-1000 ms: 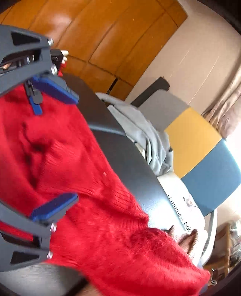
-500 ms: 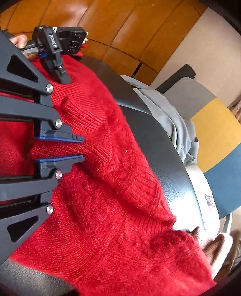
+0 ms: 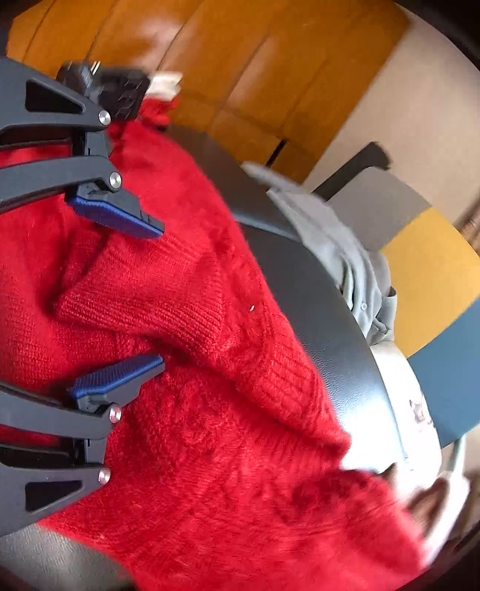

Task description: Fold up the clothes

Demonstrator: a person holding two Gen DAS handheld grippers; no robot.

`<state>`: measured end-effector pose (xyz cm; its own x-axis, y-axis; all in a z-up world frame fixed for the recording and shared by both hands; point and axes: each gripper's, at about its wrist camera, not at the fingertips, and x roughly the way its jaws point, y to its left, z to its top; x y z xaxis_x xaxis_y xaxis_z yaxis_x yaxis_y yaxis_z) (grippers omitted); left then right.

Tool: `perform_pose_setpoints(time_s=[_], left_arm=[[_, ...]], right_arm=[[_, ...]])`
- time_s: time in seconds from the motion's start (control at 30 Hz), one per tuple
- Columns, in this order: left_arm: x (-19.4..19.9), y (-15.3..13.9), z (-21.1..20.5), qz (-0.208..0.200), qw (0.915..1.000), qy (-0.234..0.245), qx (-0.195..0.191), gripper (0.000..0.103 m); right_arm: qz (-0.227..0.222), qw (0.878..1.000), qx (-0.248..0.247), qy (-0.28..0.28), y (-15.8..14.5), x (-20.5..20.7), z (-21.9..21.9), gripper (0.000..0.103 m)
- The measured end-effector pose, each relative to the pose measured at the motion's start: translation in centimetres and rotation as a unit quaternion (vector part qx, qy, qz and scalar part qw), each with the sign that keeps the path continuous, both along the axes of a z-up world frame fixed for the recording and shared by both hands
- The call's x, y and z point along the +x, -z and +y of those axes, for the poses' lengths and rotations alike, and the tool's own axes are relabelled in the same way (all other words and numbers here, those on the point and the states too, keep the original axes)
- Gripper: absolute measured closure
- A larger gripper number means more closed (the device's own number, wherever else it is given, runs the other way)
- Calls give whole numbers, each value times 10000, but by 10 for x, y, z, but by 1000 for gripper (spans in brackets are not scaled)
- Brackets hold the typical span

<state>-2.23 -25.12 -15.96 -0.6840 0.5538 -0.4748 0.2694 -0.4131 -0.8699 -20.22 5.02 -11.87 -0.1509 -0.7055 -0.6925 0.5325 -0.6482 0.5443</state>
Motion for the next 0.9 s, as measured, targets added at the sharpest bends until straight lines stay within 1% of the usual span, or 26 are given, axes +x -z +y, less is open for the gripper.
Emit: perform_pose_setpoints(time_s=[0.03,0.07,0.1,0.13,0.17,0.2,0.27,0.37,0.47,0.53,0.57,0.6,0.63,0.67,0.7,0.73,0.77,0.87,0.9], left_arm=[[-4,1,1,-24,10000,-1,2,68],[-8,2,2,-47,10000,-2,4,70],[-13,2,3,-71,10000,-3,6,82],[-16,3,4,-86,10000,-11,-10,89],[-17,1,1,-43,9999,-53,-81,93],[-16,-5,-5,105,9998,-124,-139,95],[-16,-18,-18,374,9986,-267,-258,96],[-41,-39,-50,483,9966,-490,-459,97],[-65,-60,-82,592,9935,-712,-659,97],[-81,-74,-103,664,9909,-860,-792,98],[-90,-81,-113,700,9894,-934,-858,98],[-98,-88,-124,736,9879,-1007,-925,88],[-104,-93,-134,733,9864,-1091,-983,83],[-104,-91,-144,596,9857,-1208,-1013,81],[-104,-90,-153,459,9846,-1325,-1042,82],[-102,-90,-161,391,9835,-1404,-1073,81],[-92,-91,-161,538,9831,-1350,-1112,81],[-60,-89,-147,747,9831,-1095,-1266,81],[-49,-85,-138,720,9836,-926,-1372,81]], right_arm=[[137,9998,171,-36,-2,2,-5,73],[210,9993,303,-62,-3,4,-7,94],[287,9987,412,-96,-4,6,-10,94],[371,9981,460,-152,-7,9,-11,94],[452,9975,505,-214,-10,12,-13,94],[512,9969,522,-287,-15,14,-16,94],[582,9967,432,-376,-26,15,-18,94],[695,9964,83,-484,-50,5,-30,94],[709,9961,-300,-437,-73,-20,-54,94],[649,9963,-533,-199,-83,-50,-73,94],[586,9961,-653,-52,-86,-67,-81,93],[494,9955,-794,127,-88,-84,-88,88],[320,9939,-988,371,-84,-101,-91,84],[183,9923,-1097,553,-81,-115,-95,57],[125,9917,-1057,716,-78,-122,-98,26],[150,9918,-1069,682,-78,-118,-97,23],[175,9919,-1081,649,-78,-114,-95,23],[253,9924,-1086,528,-76,-99,-92,23],[286,9939,-978,415,-73,-88,-90,23]])
